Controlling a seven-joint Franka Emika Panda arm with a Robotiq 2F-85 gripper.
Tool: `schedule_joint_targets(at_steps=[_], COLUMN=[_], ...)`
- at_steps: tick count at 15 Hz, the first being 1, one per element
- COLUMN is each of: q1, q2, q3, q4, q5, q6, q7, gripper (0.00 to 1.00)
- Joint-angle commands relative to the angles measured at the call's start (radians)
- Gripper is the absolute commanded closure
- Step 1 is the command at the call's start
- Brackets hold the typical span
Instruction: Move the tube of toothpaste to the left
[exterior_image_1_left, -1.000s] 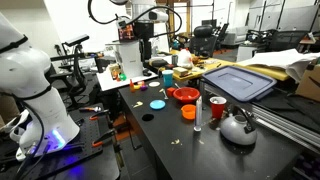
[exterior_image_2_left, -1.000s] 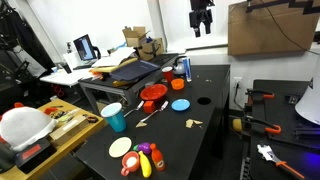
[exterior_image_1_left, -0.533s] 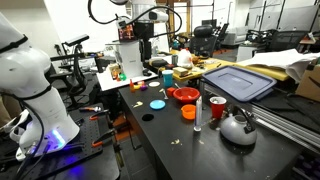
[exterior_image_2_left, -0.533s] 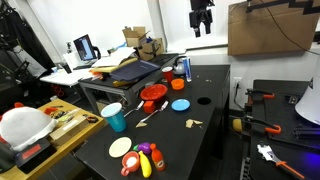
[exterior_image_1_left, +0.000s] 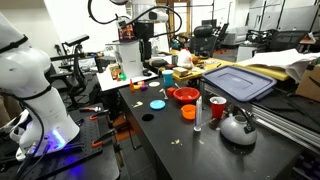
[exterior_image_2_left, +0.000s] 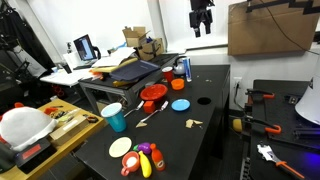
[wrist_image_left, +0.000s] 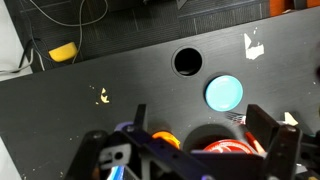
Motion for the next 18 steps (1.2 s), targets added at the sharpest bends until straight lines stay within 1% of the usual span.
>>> schedule_joint_targets(at_steps=[1, 4, 7, 12, 15, 18], q1=[-0.014, -0.016, -0.010, 0.001, 0.005, 0.008], q2=[0.001, 0.008, 0.027, 0.073, 0.102, 0.138], q3=[0.013, 0.012, 0.012, 0.034, 0.064, 0.099], q4=[0.002, 0.005, 0.003, 0.012, 0.009, 0.006], q5=[0.004, 0.007, 0.040, 0.126, 0.157, 0.141], q6=[-0.002, -0.007, -0.011, -0.008, 0.029, 0.106], q7=[-0.004, 0.008, 0.011, 0.064, 0.132, 0.220], gripper=[0.00, 0.00, 0.00, 0.00, 0.00, 0.00])
